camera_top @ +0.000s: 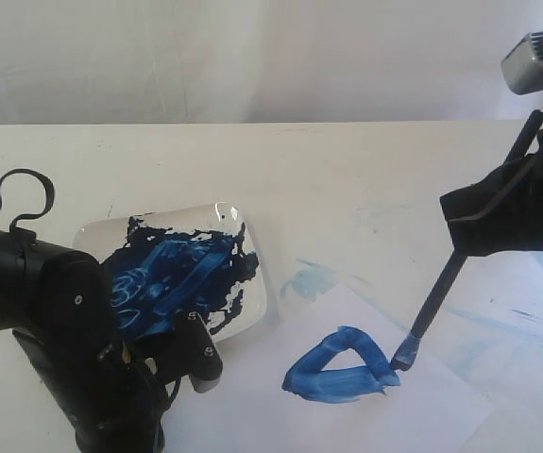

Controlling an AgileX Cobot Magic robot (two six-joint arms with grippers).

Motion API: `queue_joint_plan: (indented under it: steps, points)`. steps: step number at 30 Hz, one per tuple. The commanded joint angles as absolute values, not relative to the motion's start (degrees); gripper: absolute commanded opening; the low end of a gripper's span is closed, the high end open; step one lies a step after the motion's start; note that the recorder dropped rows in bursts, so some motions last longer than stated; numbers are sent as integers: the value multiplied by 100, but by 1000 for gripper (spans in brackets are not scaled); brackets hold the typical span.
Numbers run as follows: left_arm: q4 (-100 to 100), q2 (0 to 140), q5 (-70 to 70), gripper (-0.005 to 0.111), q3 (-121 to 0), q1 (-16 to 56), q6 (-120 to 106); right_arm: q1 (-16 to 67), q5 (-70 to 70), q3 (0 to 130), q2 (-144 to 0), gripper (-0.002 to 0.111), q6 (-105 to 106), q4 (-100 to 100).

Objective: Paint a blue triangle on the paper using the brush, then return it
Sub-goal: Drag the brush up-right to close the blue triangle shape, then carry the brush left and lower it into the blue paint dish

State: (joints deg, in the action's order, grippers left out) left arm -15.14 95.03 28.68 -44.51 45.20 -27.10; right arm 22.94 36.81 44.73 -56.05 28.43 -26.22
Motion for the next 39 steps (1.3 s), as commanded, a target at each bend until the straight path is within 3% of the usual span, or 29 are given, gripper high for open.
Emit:
queue_joint_plan:
  steps: [1,8,16,23,30,39]
  points:
    - [-1272,9514,3292,0,-4779,4528,-2696,2286,3613,4451,-5545,0,2816,-2607]
    - [143,9188,5435,0,-6046,4528,-2277,2286,3559,4451,-5542,0,2816,-2607]
    - [1538,8113,5698,0,-6933,4518,-826,2286,3559,4451,-5542,0,2816,-2607]
    - [1725,6542,5921,0,-6969,4518,-37,2286,3694,4451,-5542,0,2516,-2625]
    - [1741,5028,6411,0,-6969,4518,0,2286,2925,4640,-5635,0,1149,-2839]
    - [1623,3900,6578,0,-6632,4518,0,2286,3146,5902,-7193,0,1597,-4734]
